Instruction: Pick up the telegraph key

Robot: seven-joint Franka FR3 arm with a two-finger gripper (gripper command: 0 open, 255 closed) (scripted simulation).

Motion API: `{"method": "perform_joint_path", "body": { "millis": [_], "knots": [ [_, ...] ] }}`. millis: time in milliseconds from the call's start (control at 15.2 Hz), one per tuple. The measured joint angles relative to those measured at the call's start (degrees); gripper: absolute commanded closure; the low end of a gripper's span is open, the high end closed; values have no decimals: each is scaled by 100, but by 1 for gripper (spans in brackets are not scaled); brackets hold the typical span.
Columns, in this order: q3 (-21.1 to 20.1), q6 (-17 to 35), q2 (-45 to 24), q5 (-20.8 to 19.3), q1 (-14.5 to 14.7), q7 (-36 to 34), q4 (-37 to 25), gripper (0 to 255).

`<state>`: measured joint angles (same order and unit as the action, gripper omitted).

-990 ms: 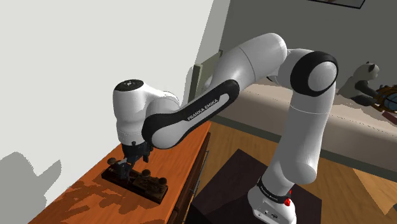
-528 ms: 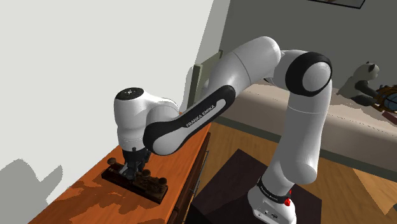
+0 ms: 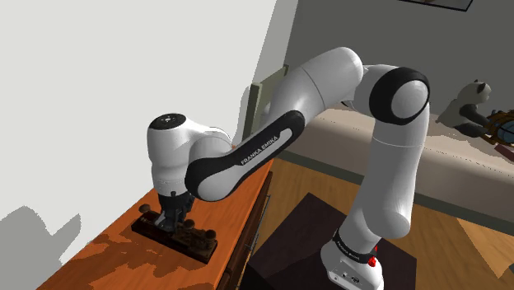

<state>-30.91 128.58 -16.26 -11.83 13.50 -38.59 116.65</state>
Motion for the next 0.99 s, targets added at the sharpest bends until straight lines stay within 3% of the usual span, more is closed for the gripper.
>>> {"method": "perform_joint_path", "body": {
  "millis": [990],
  "knots": [
    [-136,-925,588,442,-128,316,-435,255]
  ]
}}
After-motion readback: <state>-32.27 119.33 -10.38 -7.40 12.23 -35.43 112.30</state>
